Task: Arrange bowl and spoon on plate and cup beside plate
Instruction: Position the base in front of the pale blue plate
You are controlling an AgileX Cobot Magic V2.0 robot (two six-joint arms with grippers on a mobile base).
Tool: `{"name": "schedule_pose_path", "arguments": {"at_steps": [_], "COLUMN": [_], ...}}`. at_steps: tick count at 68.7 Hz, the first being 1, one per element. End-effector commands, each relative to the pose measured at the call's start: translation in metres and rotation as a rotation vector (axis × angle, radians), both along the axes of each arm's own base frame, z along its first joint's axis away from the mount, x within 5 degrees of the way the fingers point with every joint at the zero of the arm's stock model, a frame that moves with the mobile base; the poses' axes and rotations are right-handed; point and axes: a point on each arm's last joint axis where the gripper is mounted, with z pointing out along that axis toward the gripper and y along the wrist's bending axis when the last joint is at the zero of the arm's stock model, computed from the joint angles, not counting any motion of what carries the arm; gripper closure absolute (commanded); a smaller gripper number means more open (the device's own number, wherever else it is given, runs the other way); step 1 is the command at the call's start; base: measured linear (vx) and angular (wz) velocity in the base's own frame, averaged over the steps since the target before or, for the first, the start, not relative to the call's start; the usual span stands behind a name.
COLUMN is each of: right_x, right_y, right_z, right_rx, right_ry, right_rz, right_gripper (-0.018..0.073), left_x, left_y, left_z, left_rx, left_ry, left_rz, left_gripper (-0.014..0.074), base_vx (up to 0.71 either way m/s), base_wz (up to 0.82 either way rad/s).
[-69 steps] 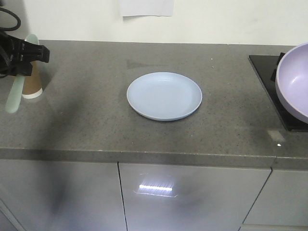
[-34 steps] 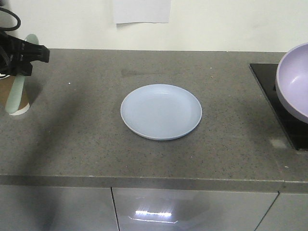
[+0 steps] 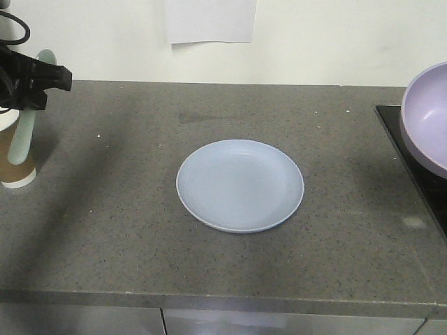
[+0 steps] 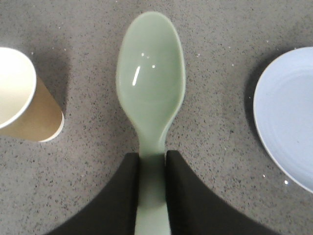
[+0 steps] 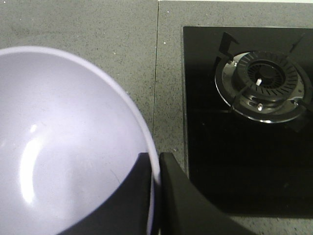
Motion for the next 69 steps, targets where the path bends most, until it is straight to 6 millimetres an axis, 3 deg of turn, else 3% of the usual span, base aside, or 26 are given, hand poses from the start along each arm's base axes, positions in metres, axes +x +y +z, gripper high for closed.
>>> {"name": "schedule_pose_path", "arguments": {"at_steps": [1, 69], "right_x": [-0.0020, -0.0020], "right_y": [0.0005, 0.0005], "right_z": [0.0165, 0.0165], "right_rx": [-0.018, -0.018], "right_ry": [-0.106, -0.106], "right_rz": [-0.003, -0.003], "right_gripper": [0.0566, 0.0566], "left_x": [-0.0074, -0.0074], "left_y": [0.0007, 0.0007], "left_z": [0.0209, 0.0209], "left_rx": [-0.027, -0.027], "left_ry": [-0.107, -0.107], "left_rz": [0.000, 0.000], "left_gripper": [0.0603, 0.0603], "base_vx": [0.12, 0.09], "base_wz": [0.03, 0.02]}}
